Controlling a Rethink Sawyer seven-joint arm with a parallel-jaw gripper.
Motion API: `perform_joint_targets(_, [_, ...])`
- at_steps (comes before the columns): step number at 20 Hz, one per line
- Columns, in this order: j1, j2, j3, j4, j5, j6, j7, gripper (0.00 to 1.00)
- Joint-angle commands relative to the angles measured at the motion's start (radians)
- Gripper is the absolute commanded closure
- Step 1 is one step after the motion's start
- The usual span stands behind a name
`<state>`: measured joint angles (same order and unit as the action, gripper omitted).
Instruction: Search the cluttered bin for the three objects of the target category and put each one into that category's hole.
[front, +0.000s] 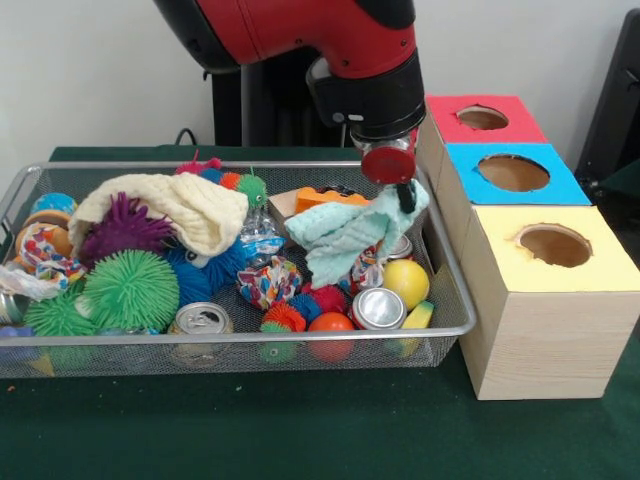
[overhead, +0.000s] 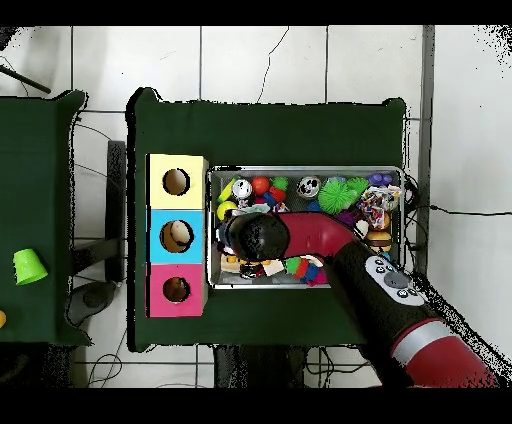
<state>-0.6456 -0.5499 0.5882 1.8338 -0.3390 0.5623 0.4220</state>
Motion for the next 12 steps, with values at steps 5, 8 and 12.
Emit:
perform_joint_targets(5, [-0.049,0.047,-0.015,0.051,0.03,-0.053,0.215,0.0])
perform_joint_targets(8, [-0.049,0.047,-0.016,0.05,0.029,-0.05,0.217,0.0])
perform_joint_targets(12, [-0.031,0.04,-0.035,0.04,0.025,-0.031,0.228,0.0])
